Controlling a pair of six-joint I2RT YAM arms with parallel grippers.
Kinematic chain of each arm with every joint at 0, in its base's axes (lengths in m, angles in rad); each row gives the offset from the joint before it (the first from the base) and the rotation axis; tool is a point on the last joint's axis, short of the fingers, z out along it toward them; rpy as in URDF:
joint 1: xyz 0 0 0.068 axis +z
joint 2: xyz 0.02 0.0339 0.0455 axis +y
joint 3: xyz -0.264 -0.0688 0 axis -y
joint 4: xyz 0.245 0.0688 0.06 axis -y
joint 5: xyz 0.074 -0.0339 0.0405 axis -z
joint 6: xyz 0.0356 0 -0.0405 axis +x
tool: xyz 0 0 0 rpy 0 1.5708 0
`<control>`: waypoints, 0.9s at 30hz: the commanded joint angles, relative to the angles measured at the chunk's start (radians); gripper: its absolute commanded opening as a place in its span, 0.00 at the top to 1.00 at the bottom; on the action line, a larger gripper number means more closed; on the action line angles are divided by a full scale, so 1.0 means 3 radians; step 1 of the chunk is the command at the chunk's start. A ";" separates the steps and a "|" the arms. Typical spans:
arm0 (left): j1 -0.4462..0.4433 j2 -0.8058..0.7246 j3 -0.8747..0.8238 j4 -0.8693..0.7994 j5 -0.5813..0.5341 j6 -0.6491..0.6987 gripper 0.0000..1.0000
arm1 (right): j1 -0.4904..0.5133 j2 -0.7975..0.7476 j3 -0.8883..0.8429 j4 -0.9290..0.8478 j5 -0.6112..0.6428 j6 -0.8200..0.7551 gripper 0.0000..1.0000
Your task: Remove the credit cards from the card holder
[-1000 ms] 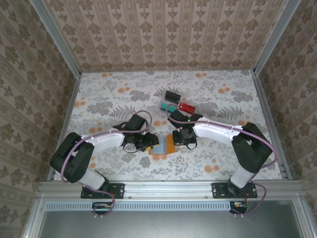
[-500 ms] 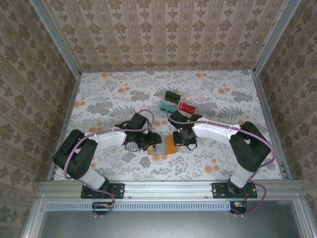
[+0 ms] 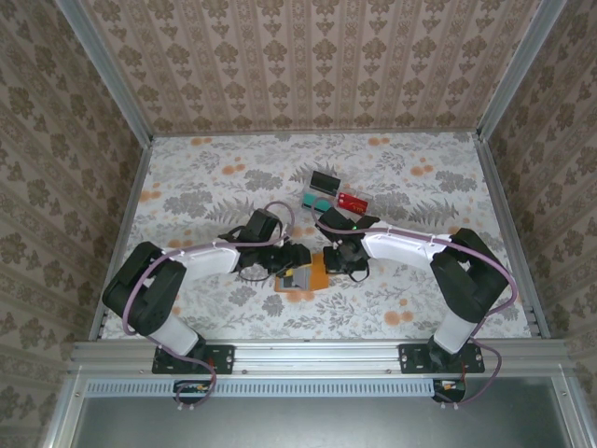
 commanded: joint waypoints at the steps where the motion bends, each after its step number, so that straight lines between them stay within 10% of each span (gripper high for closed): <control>1: -0.0051 0.0022 0.0038 0.0228 0.0184 -0.0079 0.52 | -0.0034 -0.0121 -0.0074 0.0024 -0.0047 -0.0012 0.83; 10: -0.0198 0.0145 0.0118 0.0448 0.0160 -0.0143 0.50 | -0.0202 -0.0797 -0.0315 0.0055 0.0231 0.0161 0.49; 27: -0.0229 0.0377 0.0189 0.0268 -0.0024 -0.0093 0.62 | -0.0222 -0.1260 -0.0400 0.0530 -0.0089 0.0181 0.54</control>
